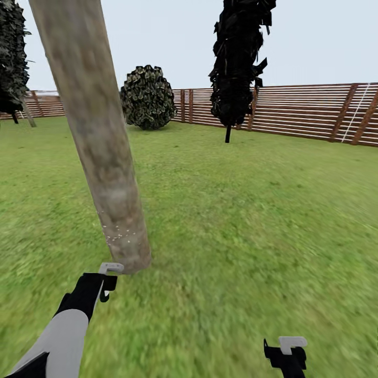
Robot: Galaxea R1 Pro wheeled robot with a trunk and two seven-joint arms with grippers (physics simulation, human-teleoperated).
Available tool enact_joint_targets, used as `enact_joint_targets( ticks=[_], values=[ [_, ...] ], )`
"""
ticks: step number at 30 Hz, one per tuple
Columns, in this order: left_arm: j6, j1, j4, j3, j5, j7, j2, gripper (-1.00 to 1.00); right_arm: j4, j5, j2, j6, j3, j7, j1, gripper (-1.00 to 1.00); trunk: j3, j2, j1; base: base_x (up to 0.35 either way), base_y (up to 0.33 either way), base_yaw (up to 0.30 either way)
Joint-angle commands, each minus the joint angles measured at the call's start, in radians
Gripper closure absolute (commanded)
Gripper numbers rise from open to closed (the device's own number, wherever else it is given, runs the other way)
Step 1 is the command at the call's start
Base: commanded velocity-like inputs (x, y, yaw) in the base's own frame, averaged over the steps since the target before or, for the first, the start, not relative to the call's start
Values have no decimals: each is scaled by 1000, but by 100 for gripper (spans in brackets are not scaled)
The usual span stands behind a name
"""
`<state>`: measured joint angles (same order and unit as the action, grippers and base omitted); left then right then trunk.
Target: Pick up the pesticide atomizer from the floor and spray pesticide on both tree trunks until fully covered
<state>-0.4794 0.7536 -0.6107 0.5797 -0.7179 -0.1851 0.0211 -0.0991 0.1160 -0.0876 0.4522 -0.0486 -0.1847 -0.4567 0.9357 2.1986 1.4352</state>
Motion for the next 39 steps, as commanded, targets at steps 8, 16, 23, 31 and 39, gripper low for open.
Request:
enact_joint_targets(
  ticks=[8,16,23,31,39],
  values=[
    [-2,1,-4,8,-11,-10,2,100,1,11,-1,2,-6,-4,0,-100,1,0,0,80,-276,8],
    [-3,1,-4,9,-11,-10,1,100,1,11,0,2,-5,-4,0,-100,1,0,0,50,-273,14],
    [-4,1,-11,9,2,-9,-4,100,1,11,0,2,-6,-4,-1,-100,1,0,0,155,-159,259],
    [-11,21,-20,-2,107,-8,13,100,1,11,-1,2,-6,-4,0,-100,1,0,0,5,-4,278],
    [-118,73,-113,-17,108,-17,-18,100,-1,10,-3,2,-7,-4,-1,-100,1,0,0,0,0,248]
  ],
)
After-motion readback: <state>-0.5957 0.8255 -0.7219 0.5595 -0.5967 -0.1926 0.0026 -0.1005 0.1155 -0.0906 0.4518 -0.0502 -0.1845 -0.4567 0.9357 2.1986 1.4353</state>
